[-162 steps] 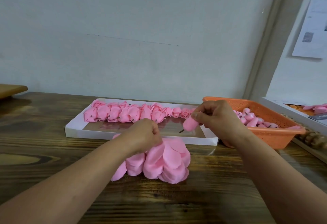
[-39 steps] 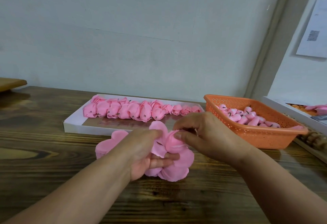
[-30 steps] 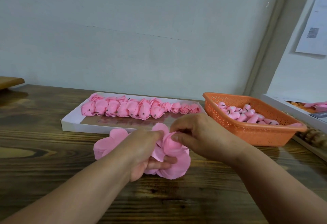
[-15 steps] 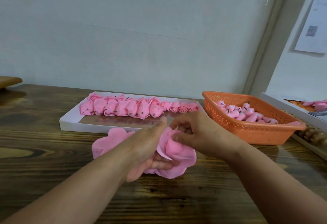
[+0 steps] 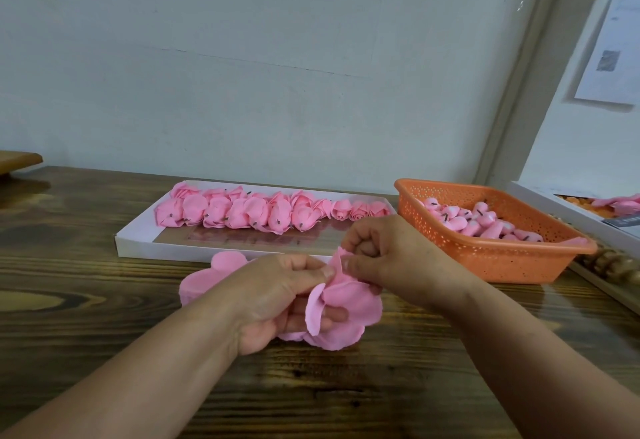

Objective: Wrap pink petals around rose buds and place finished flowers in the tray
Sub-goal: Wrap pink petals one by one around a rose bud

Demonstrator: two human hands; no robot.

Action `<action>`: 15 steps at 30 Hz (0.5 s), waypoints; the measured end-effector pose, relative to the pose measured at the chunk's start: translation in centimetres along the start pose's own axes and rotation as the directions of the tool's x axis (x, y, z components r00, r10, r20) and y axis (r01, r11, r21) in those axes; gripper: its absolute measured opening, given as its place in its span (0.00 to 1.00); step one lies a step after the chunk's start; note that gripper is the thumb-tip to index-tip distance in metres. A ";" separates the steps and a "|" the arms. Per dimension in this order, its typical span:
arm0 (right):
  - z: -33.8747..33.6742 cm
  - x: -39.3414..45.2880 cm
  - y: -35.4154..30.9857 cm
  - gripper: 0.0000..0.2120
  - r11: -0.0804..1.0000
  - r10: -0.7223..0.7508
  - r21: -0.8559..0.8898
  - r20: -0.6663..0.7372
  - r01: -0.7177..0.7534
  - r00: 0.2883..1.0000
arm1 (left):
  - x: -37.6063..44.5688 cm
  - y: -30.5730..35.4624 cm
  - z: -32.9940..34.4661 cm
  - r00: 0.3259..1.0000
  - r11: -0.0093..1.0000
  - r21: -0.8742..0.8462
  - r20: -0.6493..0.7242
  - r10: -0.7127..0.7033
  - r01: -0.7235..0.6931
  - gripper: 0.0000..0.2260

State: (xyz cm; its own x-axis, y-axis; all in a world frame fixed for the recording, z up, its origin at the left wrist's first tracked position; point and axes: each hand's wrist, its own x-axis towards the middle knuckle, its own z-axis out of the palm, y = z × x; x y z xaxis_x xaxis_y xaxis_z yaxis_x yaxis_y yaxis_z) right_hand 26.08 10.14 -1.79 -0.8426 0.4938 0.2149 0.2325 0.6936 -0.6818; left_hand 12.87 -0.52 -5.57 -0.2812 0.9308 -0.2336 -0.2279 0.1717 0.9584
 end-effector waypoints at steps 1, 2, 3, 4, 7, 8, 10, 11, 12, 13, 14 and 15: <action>0.1 0.0 0.0 0.07 1.000 0.009 0.018 0.002 -0.009 1.000 | 0.0 0.0 0.0 1.000 1.000 -0.005 0.006 0.000 0.000 0.04; 0.2 0.1 0.0 0.07 0.999 0.018 0.037 0.002 -0.018 1.000 | 0.0 0.0 0.1 1.000 1.000 -0.005 0.014 0.003 -0.003 0.05; 0.3 0.1 -0.1 0.07 0.998 0.026 0.052 0.002 -0.026 1.000 | 0.0 0.0 0.1 1.000 1.000 0.004 0.021 0.003 -0.003 0.07; 0.4 0.2 -0.1 0.06 0.998 0.031 0.059 0.003 -0.031 1.000 | 0.1 0.0 0.1 1.000 1.000 0.018 0.024 0.001 -0.001 0.09; 0.4 0.0 -0.1 0.03 0.996 0.022 0.089 0.016 -0.023 1.000 | 0.1 0.0 0.1 1.000 1.000 0.030 0.020 0.000 -0.001 0.10; 0.3 -0.1 -0.2 0.03 0.994 0.020 0.105 0.024 -0.022 1.000 | 0.1 0.0 0.0 1.000 0.999 0.037 0.015 -0.003 0.002 0.10; 0.3 -0.2 -0.4 0.05 0.992 0.028 0.118 0.036 -0.032 0.999 | 0.1 0.0 -0.1 1.000 0.999 0.052 0.012 -0.015 0.015 0.11; 0.3 -0.2 -0.5 0.05 0.994 0.035 0.107 0.030 -0.038 0.999 | 0.1 0.0 -0.1 1.000 0.998 0.056 0.018 -0.020 0.019 0.10; 0.4 -0.2 -0.5 0.04 0.995 0.043 0.087 0.014 -0.044 0.999 | 0.1 0.1 0.0 1.000 0.998 0.055 0.025 -0.018 0.016 0.09; 0.4 -0.1 -0.5 0.04 0.996 0.052 0.067 -0.010 -0.051 0.999 | 0.0 0.2 0.0 1.000 0.999 0.048 0.027 -0.011 0.010 0.08; 0.5 -0.1 -0.5 0.04 0.997 0.062 0.052 -0.040 -0.060 0.997 | -0.1 0.3 0.0 1.000 1.000 0.027 0.026 -0.004 0.003 0.09; 0.4 0.0 -0.4 0.06 0.997 0.071 0.047 -0.072 -0.068 0.995 | -0.1 0.4 -0.1 1.000 1.000 -0.020 0.025 -0.001 0.001 0.14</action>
State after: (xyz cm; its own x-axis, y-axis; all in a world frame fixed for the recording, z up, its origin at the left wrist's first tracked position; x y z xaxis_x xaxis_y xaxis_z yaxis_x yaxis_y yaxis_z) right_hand 25.77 9.64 -1.82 -0.7867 0.5785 0.2153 0.2663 0.6328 -0.7271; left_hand 12.73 -0.62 -5.22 -0.2577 0.9384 -0.2303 -0.2465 0.1666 0.9547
